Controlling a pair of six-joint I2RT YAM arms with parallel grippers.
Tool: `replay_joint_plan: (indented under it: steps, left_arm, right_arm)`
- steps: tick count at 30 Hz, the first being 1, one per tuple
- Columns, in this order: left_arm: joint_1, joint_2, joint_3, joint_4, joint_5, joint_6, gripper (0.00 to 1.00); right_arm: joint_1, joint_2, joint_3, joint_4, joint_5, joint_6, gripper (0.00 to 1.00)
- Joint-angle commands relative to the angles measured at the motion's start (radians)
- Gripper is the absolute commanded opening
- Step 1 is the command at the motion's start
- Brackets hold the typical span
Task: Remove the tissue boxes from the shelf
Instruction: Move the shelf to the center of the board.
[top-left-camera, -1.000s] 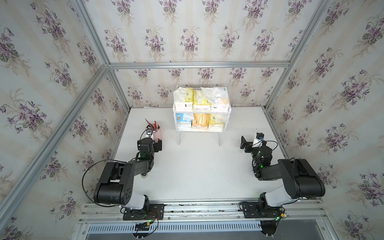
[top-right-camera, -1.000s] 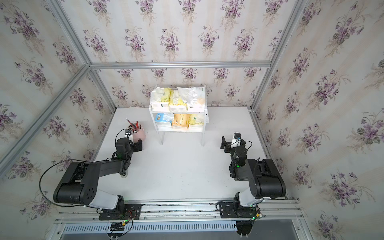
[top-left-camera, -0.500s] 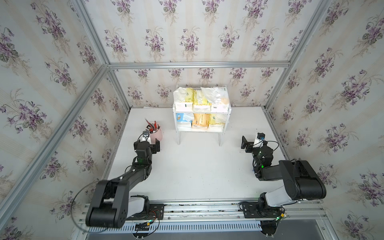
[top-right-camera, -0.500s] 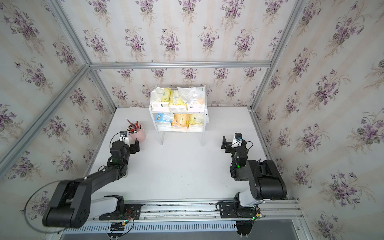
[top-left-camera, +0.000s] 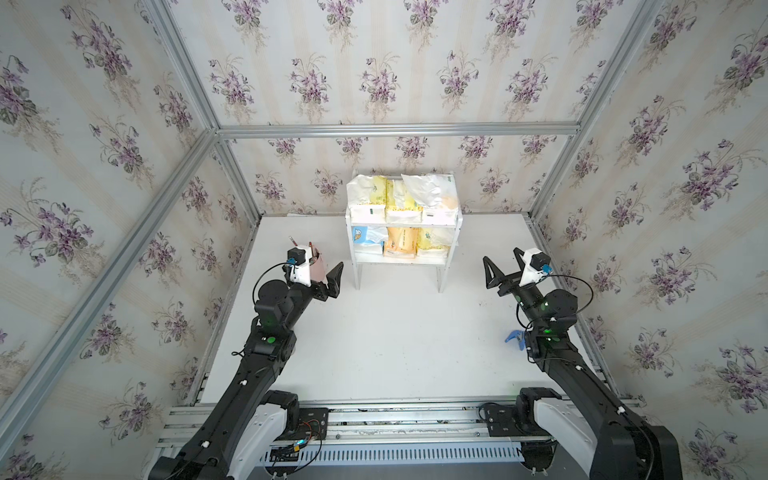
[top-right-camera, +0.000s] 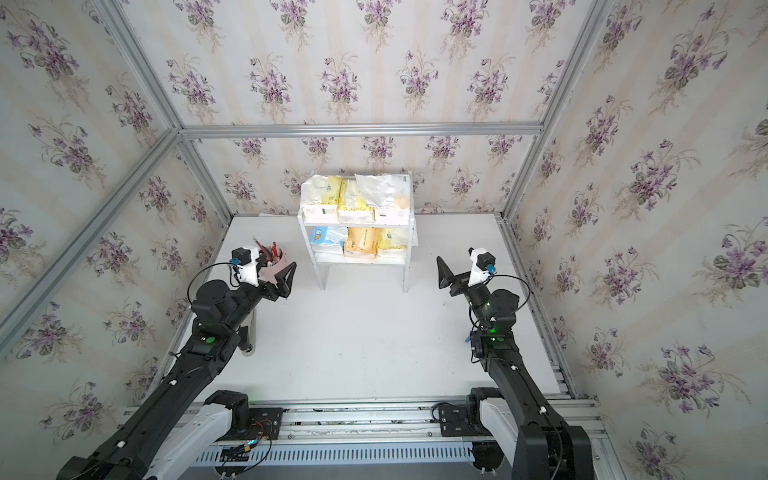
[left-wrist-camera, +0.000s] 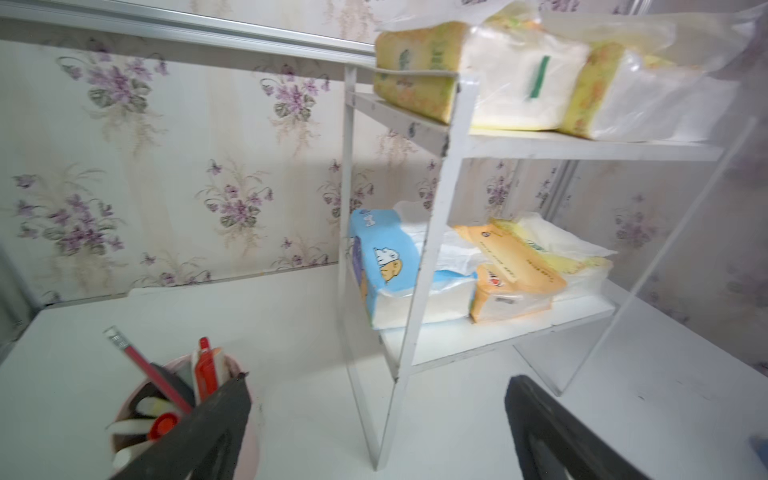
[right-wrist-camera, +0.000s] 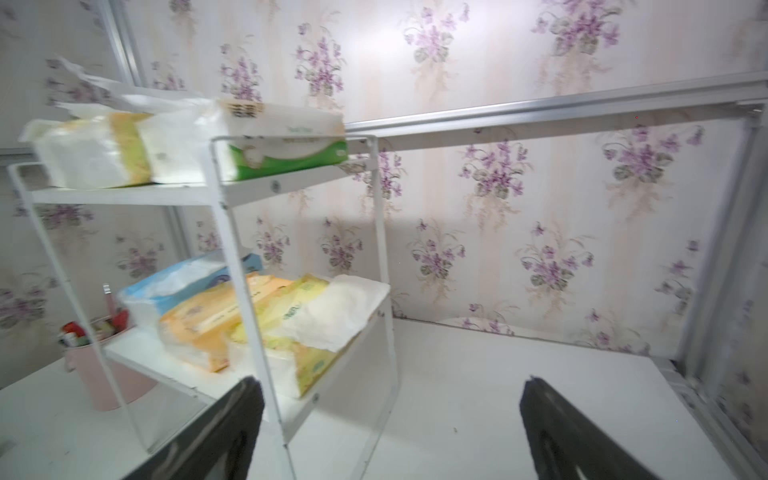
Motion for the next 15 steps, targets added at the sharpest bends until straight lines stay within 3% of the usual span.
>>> replay_joint_plan:
  steps: [1,6,12,15]
  left_arm:
    - [-0.017,0.08,0.072,0.038,0.186,-0.012,0.96]
    - [-0.019,0.241,0.236,-0.04,0.187,-0.028,0.93]
    - [-0.019,0.311,0.297,-0.032,0.199,0.008,0.9]
    - [-0.019,0.346,0.34,-0.067,0.228,0.024,0.76]
  right_arm:
    - [0.019,-0.012,0.03,-0.058,-0.223,0.006,0.96]
    - [0.104,0.053,0.112,-0.122,-0.257,-0.076,0.9]
    - [0.193,0.172,0.224,-0.151,-0.227,-0.116,0.79]
    - [0.199,0.235,0.275,-0.155,-0.214,-0.102,0.71]
